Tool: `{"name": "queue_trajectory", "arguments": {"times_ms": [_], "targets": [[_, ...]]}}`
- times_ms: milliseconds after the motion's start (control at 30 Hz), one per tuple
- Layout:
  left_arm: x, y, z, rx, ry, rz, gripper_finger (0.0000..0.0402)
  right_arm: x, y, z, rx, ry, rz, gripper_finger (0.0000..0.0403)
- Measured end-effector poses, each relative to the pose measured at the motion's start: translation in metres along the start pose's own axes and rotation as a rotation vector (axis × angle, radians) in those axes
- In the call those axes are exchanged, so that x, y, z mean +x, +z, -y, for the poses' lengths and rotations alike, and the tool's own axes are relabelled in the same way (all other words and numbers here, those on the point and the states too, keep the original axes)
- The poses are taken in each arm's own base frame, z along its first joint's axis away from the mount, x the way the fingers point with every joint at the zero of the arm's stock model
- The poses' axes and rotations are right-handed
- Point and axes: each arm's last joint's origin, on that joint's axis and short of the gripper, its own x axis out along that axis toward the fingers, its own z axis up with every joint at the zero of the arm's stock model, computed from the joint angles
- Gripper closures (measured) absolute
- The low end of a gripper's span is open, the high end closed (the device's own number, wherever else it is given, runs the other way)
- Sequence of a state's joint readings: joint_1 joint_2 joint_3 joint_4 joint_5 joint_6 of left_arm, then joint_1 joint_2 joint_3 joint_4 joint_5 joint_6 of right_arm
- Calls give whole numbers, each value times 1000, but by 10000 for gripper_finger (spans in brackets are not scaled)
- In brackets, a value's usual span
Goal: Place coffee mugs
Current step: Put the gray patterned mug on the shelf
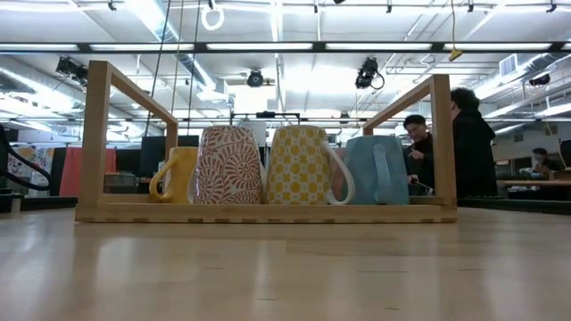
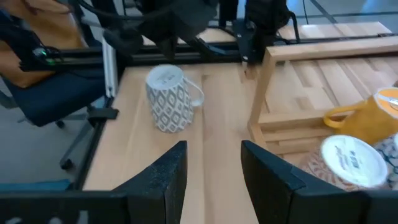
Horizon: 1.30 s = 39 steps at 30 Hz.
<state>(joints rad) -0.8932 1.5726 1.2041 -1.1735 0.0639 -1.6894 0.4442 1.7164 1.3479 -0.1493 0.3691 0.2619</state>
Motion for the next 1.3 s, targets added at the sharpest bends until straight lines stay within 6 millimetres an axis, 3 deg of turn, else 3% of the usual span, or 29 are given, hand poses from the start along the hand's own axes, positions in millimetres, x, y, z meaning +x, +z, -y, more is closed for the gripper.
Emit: {"name": "queue_trajectory", "arguments": {"times_ms": [367,600,967,1300], "targets": [[0,0,0,1,-2,0,388,1,5,-14,24,44,104,249],[0,0,0,2,-3,-2,388,37,-13,-24,-36,59,152,249],[0,0,1,2,-12,-1,388,78,-31,-28,66,194,248,249],[-1,-1,4,-68,-52,15,388,111,-69,-44,63,274,265,249]]}}
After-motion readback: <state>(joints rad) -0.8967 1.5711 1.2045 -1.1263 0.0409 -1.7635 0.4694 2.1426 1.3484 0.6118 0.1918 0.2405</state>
